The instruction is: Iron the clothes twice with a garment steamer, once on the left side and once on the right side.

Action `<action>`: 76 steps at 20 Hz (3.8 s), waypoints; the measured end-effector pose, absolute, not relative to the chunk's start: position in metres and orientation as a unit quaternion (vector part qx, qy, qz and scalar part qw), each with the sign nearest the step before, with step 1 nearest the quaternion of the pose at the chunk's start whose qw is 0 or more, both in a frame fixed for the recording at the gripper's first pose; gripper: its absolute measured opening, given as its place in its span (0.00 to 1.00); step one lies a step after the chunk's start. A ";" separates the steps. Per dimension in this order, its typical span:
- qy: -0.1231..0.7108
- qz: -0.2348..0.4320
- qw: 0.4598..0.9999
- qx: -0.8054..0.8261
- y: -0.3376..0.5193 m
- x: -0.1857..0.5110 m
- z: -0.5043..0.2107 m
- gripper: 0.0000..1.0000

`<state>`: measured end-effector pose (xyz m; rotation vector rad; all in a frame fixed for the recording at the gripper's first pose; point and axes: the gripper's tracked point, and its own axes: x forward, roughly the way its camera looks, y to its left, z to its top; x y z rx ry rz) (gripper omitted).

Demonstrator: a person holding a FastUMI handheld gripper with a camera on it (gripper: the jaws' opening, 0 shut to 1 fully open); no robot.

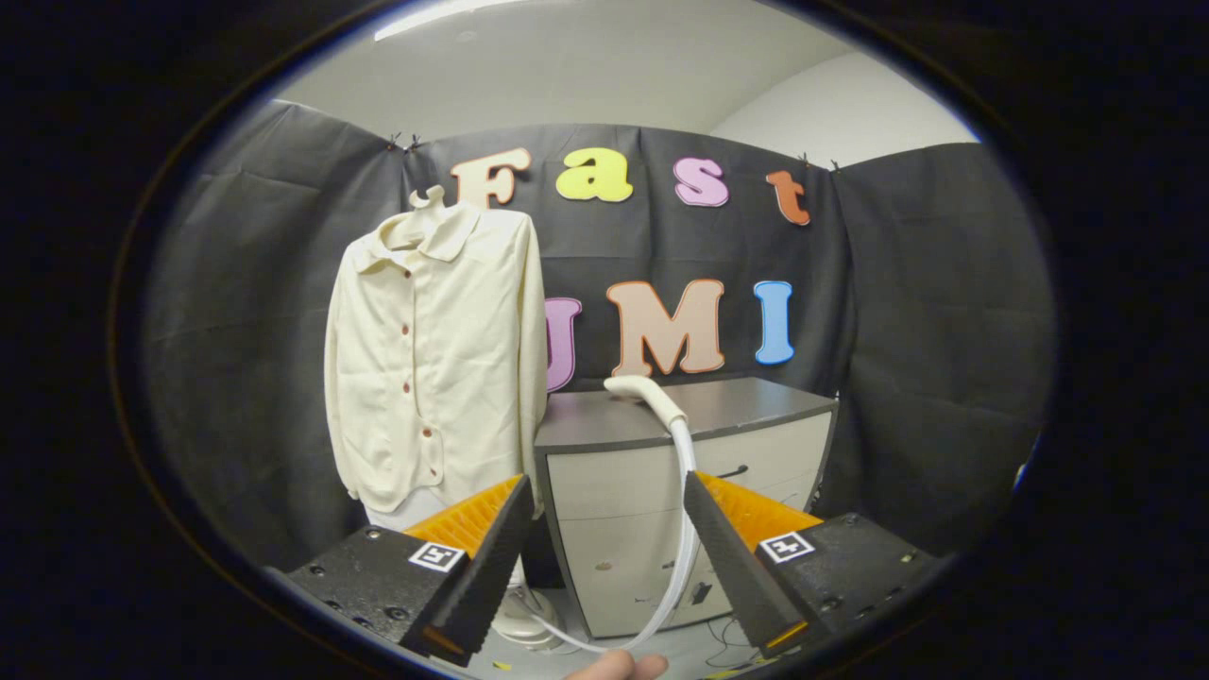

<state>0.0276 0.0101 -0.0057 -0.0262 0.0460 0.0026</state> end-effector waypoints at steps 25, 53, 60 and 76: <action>0.058 -0.035 0.997 -0.045 -0.058 0.282 0.106 0.97; 0.320 -0.006 0.948 0.002 -0.039 0.425 0.048 0.88; 0.329 -0.019 0.944 0.003 -0.048 0.431 0.053 0.58; 0.167 -0.043 0.985 -0.009 -0.009 0.250 0.122 0.37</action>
